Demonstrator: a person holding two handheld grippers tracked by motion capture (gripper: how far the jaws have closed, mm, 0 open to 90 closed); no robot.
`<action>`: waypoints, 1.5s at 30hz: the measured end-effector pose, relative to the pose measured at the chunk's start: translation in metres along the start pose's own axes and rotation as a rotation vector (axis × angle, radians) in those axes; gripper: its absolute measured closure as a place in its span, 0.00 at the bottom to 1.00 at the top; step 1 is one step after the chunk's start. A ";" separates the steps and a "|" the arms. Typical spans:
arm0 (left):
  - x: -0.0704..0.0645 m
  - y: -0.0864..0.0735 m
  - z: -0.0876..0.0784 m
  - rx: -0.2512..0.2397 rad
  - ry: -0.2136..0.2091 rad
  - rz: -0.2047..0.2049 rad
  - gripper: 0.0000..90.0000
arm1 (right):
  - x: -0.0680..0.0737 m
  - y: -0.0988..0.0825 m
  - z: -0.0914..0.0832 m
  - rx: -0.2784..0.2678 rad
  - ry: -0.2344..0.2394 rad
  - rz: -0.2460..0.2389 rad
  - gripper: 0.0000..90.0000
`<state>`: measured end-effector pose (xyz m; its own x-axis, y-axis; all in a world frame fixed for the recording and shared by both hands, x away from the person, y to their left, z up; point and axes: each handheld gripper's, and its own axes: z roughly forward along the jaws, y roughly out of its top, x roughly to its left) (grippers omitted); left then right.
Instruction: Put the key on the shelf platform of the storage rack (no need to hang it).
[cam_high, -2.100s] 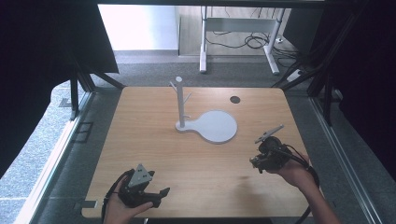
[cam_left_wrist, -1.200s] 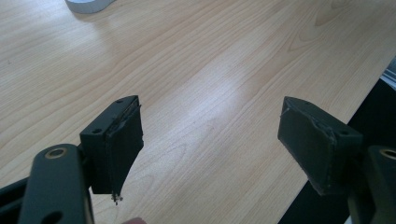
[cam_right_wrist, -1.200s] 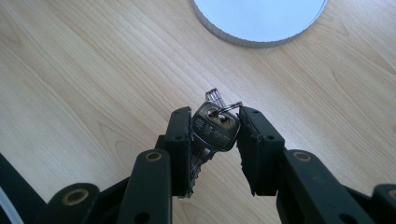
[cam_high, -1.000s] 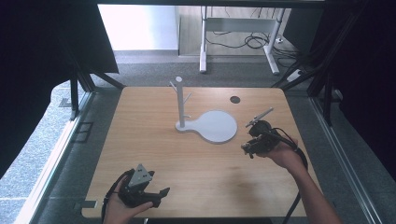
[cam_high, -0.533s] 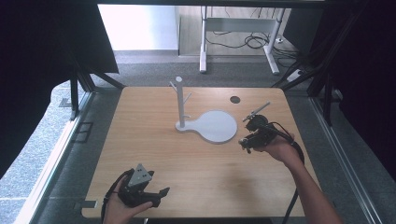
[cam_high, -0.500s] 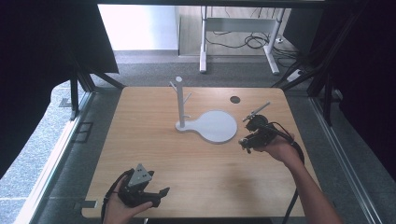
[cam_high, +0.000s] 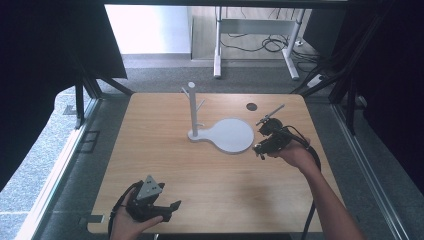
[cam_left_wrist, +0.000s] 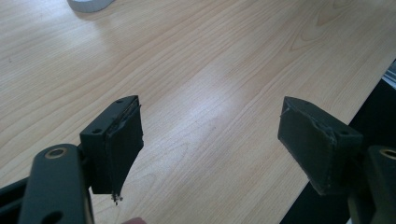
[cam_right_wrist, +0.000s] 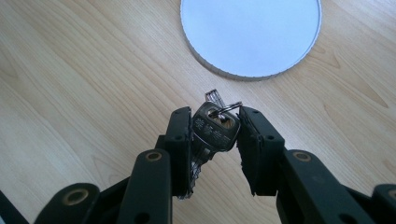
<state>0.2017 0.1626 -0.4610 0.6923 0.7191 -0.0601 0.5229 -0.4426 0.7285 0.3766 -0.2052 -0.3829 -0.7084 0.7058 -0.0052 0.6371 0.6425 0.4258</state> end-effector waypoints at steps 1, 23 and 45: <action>0.000 0.000 0.000 -0.001 -0.001 0.000 0.25 | 0.000 0.001 0.000 0.003 0.002 0.004 0.74; 0.002 -0.001 -0.002 -0.004 0.000 -0.005 0.25 | -0.009 0.025 0.009 0.006 0.003 0.021 0.74; 0.000 0.000 0.002 -0.003 -0.012 -0.002 0.25 | -0.013 0.048 0.029 0.009 0.018 0.040 0.74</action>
<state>0.2021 0.1616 -0.4621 0.6971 0.7136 -0.0697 0.5229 -0.4395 0.7303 0.4254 -0.1753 -0.3884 -0.6876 0.7255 0.0285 0.6679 0.6166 0.4167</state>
